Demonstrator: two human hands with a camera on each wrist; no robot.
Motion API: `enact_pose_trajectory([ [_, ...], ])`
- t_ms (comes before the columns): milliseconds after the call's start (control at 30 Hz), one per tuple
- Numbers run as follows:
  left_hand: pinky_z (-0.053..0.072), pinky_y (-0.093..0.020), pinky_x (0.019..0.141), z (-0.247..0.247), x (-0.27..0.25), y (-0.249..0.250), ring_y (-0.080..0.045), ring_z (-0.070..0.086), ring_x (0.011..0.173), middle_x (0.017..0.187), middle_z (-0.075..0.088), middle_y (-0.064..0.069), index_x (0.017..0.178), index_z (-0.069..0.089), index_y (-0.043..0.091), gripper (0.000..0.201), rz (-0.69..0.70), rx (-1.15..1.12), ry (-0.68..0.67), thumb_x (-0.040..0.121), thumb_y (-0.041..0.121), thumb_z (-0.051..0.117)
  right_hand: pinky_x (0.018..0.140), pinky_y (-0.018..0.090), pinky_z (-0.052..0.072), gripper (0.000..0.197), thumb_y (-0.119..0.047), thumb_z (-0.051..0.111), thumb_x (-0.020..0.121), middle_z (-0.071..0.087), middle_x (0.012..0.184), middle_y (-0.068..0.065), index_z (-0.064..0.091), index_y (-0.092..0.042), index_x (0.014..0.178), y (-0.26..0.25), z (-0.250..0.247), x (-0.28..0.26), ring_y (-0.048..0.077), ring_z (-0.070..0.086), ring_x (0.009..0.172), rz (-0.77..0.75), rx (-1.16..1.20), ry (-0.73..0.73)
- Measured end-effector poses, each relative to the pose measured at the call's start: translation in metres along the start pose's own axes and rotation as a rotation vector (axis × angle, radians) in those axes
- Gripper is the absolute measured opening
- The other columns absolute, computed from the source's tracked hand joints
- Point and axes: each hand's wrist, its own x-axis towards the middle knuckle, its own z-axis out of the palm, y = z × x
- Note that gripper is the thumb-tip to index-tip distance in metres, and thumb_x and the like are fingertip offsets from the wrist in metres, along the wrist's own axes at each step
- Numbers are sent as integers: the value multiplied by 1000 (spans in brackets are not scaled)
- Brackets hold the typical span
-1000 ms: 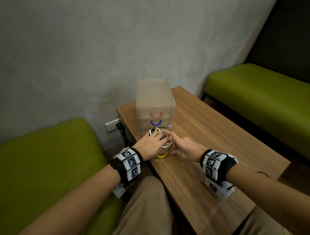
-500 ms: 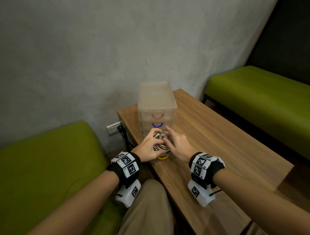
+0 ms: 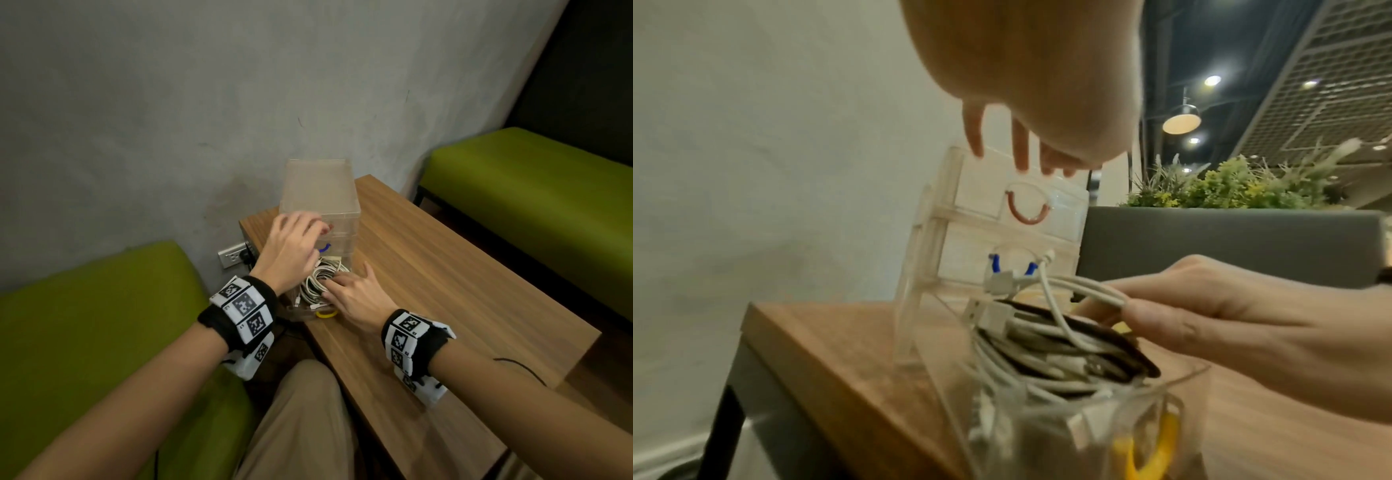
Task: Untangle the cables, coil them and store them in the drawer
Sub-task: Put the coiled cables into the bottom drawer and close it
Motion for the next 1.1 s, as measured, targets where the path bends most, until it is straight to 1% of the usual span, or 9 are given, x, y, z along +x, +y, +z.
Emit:
enact_pose_trajectory([
  [67,34,-54,102,3,9,-2,-28,37,122,128,49,-15,122,42,14,51,-13,133,18,74,28,43,101,68,20,71,-49,-2,85,65,103,10,54,-15,112,-4,-3,4,28,57,107,20,-31,24],
  [167,14,-62,109,7,17,-5,-34,13,141,151,23,-14,143,19,22,75,-128,232,-259,81,47,52,91,74,31,55,-45,14,91,67,80,10,60,-14,92,-9,-4,8,29,63,86,59,-60,46],
  [233,13,-63,109,13,18,-5,-34,6,143,153,16,-12,145,14,23,73,-199,187,-327,87,39,54,87,75,33,50,-43,18,92,66,76,9,59,-15,89,-13,-1,10,30,62,83,92,-50,69],
  [367,30,-61,106,17,23,-9,-40,18,139,149,28,-16,141,29,19,60,-225,87,-251,88,20,57,99,68,26,41,-39,22,98,65,101,10,46,-11,115,-22,4,12,29,50,107,162,83,90],
  [500,35,-55,105,12,28,-17,-39,27,133,141,40,-16,139,34,13,61,-189,51,-249,85,25,61,97,64,31,56,-33,24,97,64,108,10,7,-16,148,-26,12,11,30,46,110,156,141,160],
  [600,26,-60,109,9,29,-17,-42,13,139,144,32,-16,142,29,16,70,-221,47,-311,83,31,63,96,64,32,53,-27,27,98,45,125,11,10,-22,148,-28,14,14,32,39,114,161,101,71],
  [800,34,-55,104,8,34,-17,-52,32,128,135,48,-20,132,46,15,49,-199,61,-232,86,23,60,106,71,11,55,-41,22,99,-3,158,2,3,-24,148,-27,15,14,31,-2,144,122,142,-35],
  [933,40,-50,102,2,39,-15,-43,19,137,150,30,-10,144,21,27,49,-231,108,-340,98,26,37,109,64,-3,91,-73,15,76,-4,157,6,-6,-20,147,-24,12,11,33,-1,144,44,45,-93],
  [1100,48,-49,90,-2,40,-11,-42,17,138,152,24,-10,145,15,27,48,-211,227,-416,100,28,30,117,46,3,81,-56,34,92,1,156,18,-2,-10,147,-25,12,20,32,5,144,-10,-39,-71],
])
